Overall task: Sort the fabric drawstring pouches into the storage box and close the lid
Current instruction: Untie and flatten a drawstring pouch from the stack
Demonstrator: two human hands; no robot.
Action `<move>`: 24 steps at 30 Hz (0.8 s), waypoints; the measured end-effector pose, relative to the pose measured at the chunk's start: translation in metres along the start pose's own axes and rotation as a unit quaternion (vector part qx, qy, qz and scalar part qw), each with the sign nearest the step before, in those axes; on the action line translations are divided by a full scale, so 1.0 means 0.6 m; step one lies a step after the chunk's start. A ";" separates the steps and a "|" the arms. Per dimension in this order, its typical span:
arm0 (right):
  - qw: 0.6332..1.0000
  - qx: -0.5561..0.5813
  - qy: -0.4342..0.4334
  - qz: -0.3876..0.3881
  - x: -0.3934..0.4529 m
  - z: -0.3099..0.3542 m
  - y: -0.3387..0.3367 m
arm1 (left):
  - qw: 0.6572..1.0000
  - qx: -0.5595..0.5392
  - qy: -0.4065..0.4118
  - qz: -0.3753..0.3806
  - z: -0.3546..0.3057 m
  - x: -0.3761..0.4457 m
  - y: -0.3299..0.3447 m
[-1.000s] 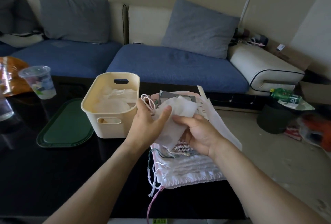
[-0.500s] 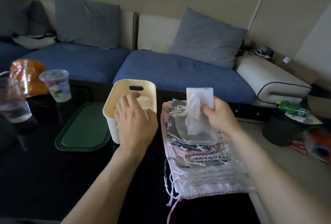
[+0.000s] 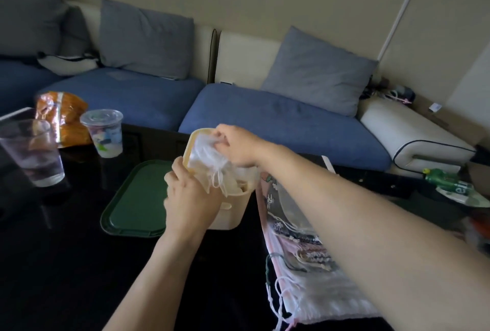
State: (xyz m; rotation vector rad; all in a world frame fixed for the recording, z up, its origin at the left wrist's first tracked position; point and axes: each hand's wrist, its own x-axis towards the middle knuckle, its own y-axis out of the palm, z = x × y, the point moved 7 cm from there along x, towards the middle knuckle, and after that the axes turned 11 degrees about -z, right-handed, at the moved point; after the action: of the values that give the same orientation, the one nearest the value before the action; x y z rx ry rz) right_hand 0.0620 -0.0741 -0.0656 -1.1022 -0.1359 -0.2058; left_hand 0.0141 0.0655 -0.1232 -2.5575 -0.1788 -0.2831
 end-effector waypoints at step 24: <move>0.959 -0.121 0.038 0.253 -0.030 -0.042 0.119 | 0.986 -0.078 0.054 -0.138 -0.030 0.012 -0.027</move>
State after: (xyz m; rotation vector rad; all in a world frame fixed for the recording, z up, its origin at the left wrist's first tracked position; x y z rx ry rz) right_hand 0.0610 -0.0638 -0.1425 -1.3343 0.2468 0.2001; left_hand 0.0152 0.0699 -0.0982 -2.6604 -0.4895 -0.5606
